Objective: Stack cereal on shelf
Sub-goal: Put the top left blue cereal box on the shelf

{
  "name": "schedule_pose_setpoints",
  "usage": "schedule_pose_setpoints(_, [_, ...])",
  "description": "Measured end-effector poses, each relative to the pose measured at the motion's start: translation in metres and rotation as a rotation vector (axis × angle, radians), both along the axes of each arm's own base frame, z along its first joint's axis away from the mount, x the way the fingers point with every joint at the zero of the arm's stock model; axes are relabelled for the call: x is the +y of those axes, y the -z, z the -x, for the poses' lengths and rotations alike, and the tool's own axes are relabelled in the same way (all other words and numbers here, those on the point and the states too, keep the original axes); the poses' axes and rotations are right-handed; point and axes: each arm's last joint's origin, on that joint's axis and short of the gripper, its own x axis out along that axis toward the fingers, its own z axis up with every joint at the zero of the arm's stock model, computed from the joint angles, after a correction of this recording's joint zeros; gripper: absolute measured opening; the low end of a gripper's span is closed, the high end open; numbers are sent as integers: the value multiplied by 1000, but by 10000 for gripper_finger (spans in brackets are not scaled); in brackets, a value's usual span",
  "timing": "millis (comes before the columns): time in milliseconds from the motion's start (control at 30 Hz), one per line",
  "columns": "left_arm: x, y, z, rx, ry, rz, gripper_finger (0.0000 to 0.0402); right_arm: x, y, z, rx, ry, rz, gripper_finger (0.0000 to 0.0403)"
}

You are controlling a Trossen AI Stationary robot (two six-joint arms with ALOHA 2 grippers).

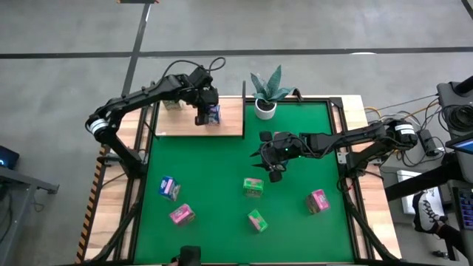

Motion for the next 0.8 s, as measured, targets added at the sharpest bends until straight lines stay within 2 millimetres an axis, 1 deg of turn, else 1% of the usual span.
schedule_pose_setpoints(133, [6,-2,6,49,-14,-72,151,0,0,0,0,3,-4,150])
schedule_pose_setpoints(333, [22,-14,20,33,-50,-110,151,0,0,0,0,3,-6,150])
schedule_pose_setpoints(433, [32,-17,29,38,-64,-127,151,0,0,0,0,5,-9,150])
schedule_pose_setpoints(600, [45,-17,42,25,-91,-110,151,0,0,0,0,9,-15,150])
schedule_pose_setpoints(800, [51,-17,50,-6,-100,-78,151,0,0,0,-3,11,-19,150])
